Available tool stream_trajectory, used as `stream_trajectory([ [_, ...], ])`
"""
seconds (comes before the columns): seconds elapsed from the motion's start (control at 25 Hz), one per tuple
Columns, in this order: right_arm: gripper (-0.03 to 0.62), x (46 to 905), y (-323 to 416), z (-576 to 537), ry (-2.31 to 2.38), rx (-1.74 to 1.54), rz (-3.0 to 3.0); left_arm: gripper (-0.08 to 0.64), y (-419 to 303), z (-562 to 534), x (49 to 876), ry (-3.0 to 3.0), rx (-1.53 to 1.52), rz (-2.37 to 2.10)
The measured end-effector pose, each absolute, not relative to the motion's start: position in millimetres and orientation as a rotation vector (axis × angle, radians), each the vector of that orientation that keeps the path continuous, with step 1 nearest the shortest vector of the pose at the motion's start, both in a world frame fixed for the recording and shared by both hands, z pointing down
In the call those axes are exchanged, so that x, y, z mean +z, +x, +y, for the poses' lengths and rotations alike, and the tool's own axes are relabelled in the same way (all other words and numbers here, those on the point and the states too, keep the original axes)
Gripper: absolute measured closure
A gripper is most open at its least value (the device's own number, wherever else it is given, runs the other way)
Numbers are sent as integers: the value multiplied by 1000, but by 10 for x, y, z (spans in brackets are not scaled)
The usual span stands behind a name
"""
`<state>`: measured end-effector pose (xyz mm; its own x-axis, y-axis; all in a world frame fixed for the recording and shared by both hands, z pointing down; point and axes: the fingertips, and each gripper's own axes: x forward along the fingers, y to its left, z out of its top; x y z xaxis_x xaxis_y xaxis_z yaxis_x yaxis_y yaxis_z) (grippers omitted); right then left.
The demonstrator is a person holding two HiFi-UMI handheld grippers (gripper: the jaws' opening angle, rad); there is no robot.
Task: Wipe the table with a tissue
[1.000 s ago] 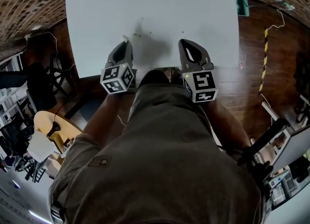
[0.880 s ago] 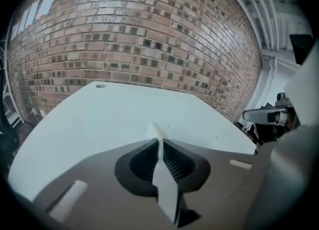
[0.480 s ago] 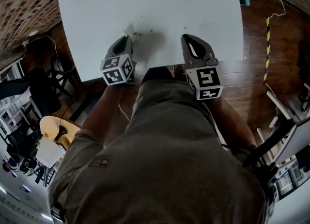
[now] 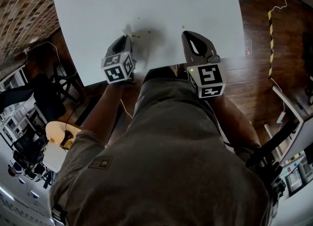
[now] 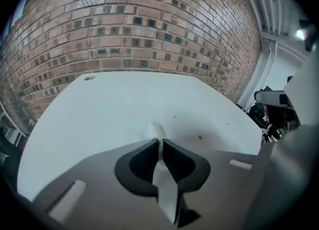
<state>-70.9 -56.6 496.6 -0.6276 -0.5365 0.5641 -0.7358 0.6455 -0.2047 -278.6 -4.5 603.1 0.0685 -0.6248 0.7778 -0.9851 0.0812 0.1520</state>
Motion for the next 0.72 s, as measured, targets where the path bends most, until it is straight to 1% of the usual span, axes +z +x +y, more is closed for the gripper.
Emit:
stream_trajectory([
  [0.44, 578, 4892, -608, -609, 1069, 602, -2416, 529, -2786, -116, 6057, 1627, 689, -1585],
  [0.72, 578, 4858, -518, -581, 1103, 603, -2420, 529, -2664, -130, 6058, 1645, 708, -1523],
])
